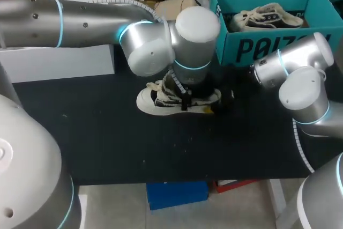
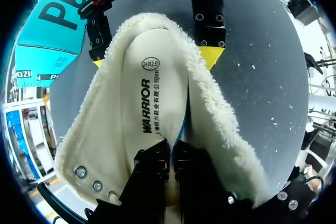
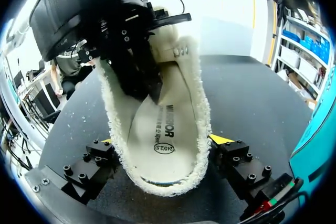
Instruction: Take the shoe out of the shoebox, open the shoe tongue, remove and reinsert the insole, then place the shoe into the shoebox
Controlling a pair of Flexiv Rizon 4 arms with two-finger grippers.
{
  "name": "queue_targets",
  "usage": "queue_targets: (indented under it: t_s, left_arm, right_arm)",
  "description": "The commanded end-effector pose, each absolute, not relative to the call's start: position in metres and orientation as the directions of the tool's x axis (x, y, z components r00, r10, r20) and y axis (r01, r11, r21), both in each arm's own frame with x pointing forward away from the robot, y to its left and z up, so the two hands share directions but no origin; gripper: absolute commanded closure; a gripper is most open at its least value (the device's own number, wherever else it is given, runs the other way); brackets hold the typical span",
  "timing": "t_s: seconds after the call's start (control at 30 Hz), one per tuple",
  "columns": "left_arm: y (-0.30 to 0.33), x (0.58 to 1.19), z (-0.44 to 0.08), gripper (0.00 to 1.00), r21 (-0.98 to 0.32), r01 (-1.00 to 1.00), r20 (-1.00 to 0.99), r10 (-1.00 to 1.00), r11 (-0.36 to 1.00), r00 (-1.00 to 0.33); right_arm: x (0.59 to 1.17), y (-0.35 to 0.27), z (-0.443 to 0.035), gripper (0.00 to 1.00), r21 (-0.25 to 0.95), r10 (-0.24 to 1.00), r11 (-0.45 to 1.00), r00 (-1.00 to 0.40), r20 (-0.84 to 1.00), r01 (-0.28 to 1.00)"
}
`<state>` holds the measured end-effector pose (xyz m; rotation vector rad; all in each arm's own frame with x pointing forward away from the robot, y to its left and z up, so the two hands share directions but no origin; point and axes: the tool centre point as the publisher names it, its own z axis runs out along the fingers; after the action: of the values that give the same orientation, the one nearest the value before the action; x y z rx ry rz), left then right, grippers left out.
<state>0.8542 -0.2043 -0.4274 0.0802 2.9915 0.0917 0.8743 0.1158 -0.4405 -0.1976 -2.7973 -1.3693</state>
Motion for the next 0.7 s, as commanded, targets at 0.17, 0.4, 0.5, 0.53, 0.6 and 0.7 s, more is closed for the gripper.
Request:
queue_targets:
  t_s: [0.17, 0.4, 0.5, 0.53, 0.6, 0.7]
  left_arm:
    - [-0.184, 0.84, -0.459, 1.0, -0.074, 0.072, -0.043, 0.069, 0.995, -0.997]
    - [-0.177, 0.838, -0.436, 1.0, -0.084, 0.061, -0.073, 0.054, 0.995, -0.996]
    - [-0.175, 0.84, -0.428, 1.0, -0.083, 0.058, -0.087, 0.051, 0.995, -0.995]
    - [-0.175, 0.841, -0.425, 1.0, -0.08, 0.057, -0.097, 0.049, 0.995, -0.994]
    - [-0.174, 0.842, -0.42, 1.0, -0.082, 0.056, -0.105, 0.047, 0.995, -0.993]
    - [-0.173, 0.845, -0.413, 1.0, -0.093, 0.057, -0.119, 0.046, 0.994, -0.992]
  right_arm:
    - [0.875, 0.114, -0.444, 1.0, 0.784, 0.105, 0.608, -0.992, 0.075, 0.124]
    - [0.875, 0.114, -0.444, 1.0, 0.784, 0.105, 0.608, -0.992, 0.075, 0.124]
    - [0.875, 0.114, -0.444, 1.0, 0.784, 0.105, 0.608, -0.992, 0.075, 0.124]
    - [0.875, 0.114, -0.444, 1.0, 0.784, 0.105, 0.608, -0.992, 0.075, 0.124]
    - [0.875, 0.114, -0.444, 1.0, 0.784, 0.105, 0.608, -0.992, 0.075, 0.124]
    - [0.875, 0.114, -0.444, 1.0, 0.784, 0.105, 0.608, -0.992, 0.075, 0.124]
